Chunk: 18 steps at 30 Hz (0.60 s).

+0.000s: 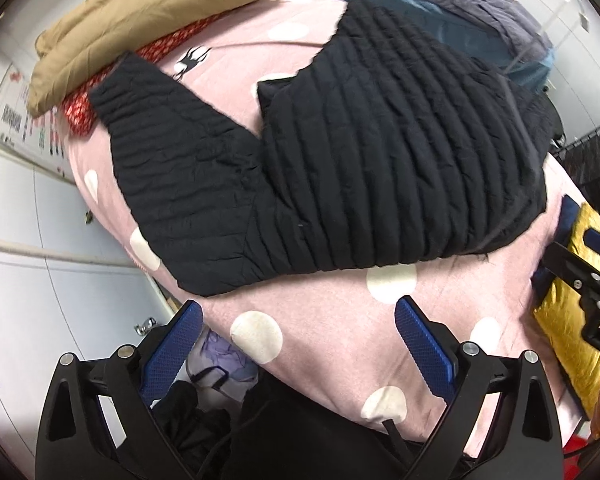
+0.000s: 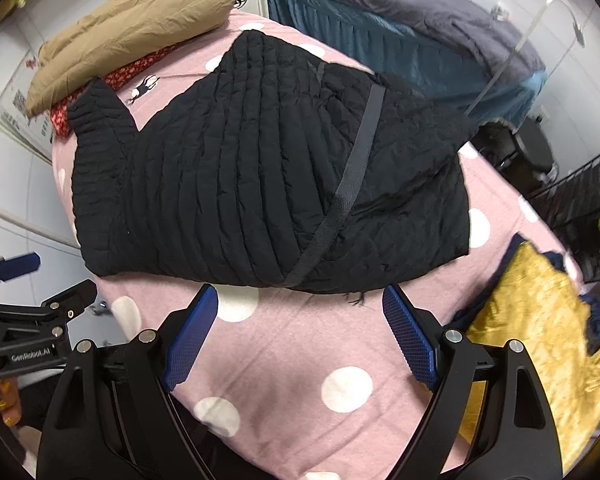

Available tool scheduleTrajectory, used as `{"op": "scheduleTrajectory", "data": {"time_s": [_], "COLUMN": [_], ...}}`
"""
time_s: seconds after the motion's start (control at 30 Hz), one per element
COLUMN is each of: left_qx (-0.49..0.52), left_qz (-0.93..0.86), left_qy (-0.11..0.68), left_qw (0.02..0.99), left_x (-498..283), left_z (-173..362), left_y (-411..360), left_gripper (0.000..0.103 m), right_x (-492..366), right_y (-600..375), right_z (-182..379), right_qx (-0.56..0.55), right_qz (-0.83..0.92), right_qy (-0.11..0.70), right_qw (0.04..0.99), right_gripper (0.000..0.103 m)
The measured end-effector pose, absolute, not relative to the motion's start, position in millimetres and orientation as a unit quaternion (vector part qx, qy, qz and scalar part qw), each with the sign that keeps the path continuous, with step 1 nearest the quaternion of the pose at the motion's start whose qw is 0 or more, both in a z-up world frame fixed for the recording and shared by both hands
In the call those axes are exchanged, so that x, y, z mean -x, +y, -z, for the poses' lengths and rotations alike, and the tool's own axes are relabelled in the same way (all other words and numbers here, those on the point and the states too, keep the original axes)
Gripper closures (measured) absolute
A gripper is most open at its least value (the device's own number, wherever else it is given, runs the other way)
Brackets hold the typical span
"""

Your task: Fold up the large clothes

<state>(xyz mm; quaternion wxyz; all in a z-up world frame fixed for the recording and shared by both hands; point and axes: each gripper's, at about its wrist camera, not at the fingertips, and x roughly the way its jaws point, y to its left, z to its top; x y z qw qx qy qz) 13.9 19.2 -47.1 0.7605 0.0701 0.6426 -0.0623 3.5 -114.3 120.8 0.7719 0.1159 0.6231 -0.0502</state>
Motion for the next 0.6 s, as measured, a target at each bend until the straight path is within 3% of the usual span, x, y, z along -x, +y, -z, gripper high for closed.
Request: {"op": "scheduleTrajectory", "data": {"time_s": [0.6], "left_qx": [0.053], "left_qz": [0.001], "left_qy": [0.664], "left_qw": [0.746], "left_x": [-56.1], "left_z": [79.0], "left_y": [90.3], "left_gripper": [0.009], "right_x": [-110.7], "right_y": [-175.7], "right_z": [-19.7], "right_qx": [-0.256], "right_qz": [0.117], "right_qy": [0.632], "right_qw": [0.722], "right_gripper": [0.019]}}
